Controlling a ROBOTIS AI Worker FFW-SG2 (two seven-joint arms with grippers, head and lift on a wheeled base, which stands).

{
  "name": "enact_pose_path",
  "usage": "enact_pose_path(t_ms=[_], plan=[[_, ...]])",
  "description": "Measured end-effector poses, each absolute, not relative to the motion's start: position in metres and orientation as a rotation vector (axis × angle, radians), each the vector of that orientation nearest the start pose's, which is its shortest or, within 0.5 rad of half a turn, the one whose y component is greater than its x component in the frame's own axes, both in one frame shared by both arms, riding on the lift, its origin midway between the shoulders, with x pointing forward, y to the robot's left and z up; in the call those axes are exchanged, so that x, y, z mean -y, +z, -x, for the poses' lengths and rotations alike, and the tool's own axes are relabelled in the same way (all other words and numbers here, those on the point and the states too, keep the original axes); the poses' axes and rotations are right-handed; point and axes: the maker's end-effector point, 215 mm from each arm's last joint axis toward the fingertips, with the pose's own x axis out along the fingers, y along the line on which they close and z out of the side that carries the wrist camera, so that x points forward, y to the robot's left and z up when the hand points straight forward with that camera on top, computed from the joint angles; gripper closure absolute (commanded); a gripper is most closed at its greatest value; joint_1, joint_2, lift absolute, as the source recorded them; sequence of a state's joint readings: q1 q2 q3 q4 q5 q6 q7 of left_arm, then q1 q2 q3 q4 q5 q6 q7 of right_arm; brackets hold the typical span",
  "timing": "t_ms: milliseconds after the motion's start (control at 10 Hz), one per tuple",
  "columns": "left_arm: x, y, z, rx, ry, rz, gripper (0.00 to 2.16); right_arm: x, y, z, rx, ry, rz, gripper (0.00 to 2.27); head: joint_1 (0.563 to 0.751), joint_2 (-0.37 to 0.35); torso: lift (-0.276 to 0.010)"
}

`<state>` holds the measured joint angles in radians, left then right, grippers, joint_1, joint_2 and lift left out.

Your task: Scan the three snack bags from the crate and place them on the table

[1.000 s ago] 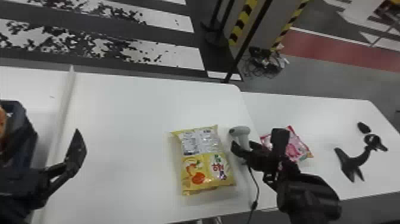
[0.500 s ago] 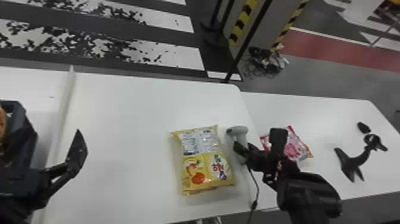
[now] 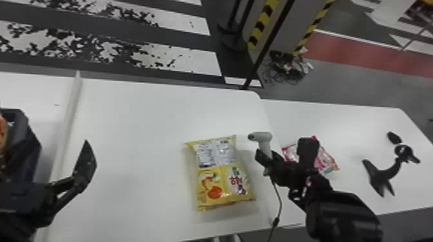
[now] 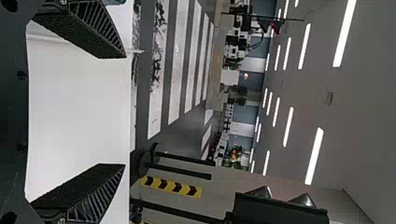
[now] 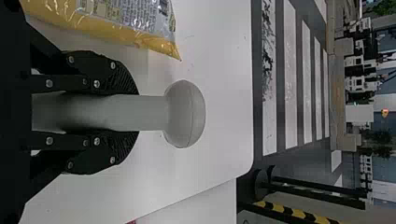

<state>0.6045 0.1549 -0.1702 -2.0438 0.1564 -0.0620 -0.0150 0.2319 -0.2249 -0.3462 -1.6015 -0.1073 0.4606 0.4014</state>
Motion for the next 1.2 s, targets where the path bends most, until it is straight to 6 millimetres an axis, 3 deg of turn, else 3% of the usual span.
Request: enact_pose_path(t_ms=[300,500,800,1200], plan=[[-0.143,-0.368,-0.393,-0.097,-0.229,0.123,0.03,0.388,-0.486,-0.433,-0.559,0.077,-0.07,2.22,0.695,-0.329,-0.062],[-0.143,-0.365,-0.39,-0.096,-0.23,0.121,0.03,0.362,-0.471,-0.429,-0.549,0.112,-0.092,2.22,0.695,-0.297,-0.062],[-0.143,-0.361,-0.386,-0.091,-0.231,0.119,0.03,0.34,-0.473,-0.428,-0.564,0.14,-0.106,2.22,0.695,-0.269,-0.062],[-0.142,-0.359,-0.386,-0.088,-0.231,0.119,0.03,0.314,-0.499,-0.426,-0.606,0.174,-0.097,2.22,0.695,-0.238,-0.062]])
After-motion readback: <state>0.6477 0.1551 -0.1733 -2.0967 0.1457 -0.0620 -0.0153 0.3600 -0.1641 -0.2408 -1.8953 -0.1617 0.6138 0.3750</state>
